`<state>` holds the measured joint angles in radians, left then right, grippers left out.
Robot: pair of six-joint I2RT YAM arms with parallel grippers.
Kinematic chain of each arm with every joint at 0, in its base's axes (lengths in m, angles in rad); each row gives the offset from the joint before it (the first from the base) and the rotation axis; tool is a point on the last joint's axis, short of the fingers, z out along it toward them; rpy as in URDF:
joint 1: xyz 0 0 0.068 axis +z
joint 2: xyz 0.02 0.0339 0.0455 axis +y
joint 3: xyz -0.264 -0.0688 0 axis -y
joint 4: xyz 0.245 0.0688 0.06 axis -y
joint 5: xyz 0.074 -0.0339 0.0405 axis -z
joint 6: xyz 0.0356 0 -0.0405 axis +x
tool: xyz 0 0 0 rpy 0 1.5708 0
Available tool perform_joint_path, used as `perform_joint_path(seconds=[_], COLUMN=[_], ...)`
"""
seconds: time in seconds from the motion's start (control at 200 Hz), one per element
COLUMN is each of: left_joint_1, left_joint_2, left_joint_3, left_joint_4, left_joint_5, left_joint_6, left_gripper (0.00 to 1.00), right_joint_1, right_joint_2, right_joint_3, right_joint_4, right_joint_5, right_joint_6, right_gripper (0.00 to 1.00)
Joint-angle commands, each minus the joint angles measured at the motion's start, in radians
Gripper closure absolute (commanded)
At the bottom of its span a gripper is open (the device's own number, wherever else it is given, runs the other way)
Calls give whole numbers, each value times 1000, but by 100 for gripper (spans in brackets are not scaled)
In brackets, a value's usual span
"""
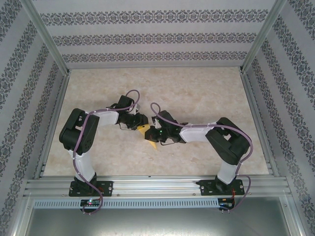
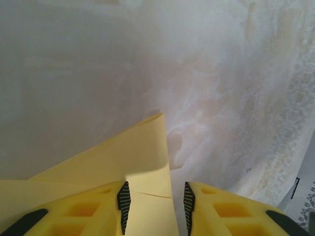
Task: Fold a paper plane with a square sheet of paper (pick it up from the middle)
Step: Fold the wing for the fifth time at the center of the table.
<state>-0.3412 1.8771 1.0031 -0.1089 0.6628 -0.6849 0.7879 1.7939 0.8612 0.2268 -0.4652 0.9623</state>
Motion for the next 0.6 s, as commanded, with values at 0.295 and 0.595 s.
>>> perform_joint_path(seconds=[0.295,0.595], left_joint_1=[19,35], left_joint_2=[70,81], left_joint_3=[-65,-79], left_joint_4=[-27,-12], left_joint_5=[-131,-110], left_joint_6=[16,21], left_gripper=[68,70], right_joint_1=[-3,-32], right_joint_2=[12,-147], right_joint_3=[-163,-358], right_joint_4=[31,19], right_joint_5=[-10,-11], right_joint_6=[43,61], right_gripper=[93,92])
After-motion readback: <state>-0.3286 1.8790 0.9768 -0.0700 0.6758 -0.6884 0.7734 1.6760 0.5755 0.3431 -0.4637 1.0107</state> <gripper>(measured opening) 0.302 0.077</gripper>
